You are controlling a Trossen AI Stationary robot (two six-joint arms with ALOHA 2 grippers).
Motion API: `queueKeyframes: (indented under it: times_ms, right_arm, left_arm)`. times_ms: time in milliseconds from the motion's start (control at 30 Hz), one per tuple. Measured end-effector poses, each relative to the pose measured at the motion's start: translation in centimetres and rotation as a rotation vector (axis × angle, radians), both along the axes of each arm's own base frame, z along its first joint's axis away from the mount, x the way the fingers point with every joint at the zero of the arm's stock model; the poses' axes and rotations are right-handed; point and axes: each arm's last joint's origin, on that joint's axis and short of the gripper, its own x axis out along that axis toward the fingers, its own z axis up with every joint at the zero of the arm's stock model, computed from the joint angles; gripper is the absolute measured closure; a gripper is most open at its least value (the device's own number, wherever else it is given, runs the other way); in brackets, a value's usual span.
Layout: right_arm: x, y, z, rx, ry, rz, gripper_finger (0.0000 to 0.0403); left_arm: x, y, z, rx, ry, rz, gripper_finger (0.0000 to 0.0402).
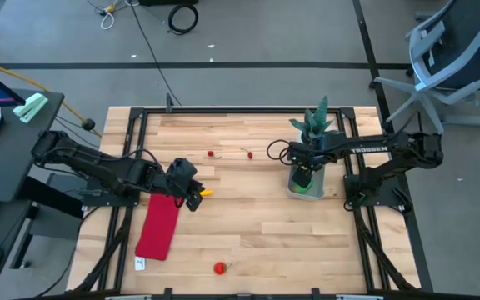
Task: Pick and placing Produce into tupperware
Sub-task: Put the pineapple into the bin, then put the top strawberry into the bin
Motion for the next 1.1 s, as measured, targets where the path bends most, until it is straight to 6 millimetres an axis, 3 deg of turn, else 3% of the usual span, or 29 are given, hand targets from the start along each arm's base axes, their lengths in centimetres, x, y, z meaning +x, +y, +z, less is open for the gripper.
queueKeyframes:
  times_ms: [200, 333, 600, 900, 1100]
  right_arm:
    - [0.1, 0.8, 0.1, 0.033, -0.030, -0.083, 0.0135]
    - [0.4, 1.9, 0.9, 0.133, -0.082, -0.097, 0.0146]
    - [1.0, 3.7, 6.1, 0.124, -0.168, -0.015, 0.0169]
    - [1.4, 6.8, 12.0, 0.055, -0.393, 0.170, 0.0172]
    - [1.7, 9.3, 12.9, -0.039, -0.527, 0.186, 0.0172]
  left_arm:
    - [0.0, 0.2, 0.0, 0.000, 0.000, 0.010, 0.0301]
    - [0.1, 1.4, -0.1, -0.010, 0.015, 0.082, 0.0299]
    - [-1.5, 4.6, -1.5, 0.053, 0.274, 0.192, 0.0298]
    - [-3.0, 3.8, -2.1, 0.093, 0.477, 0.007, 0.0279]
    - [-4.0, 3.5, -4.0, 0.087, 0.550, 0.025, 0.0260]
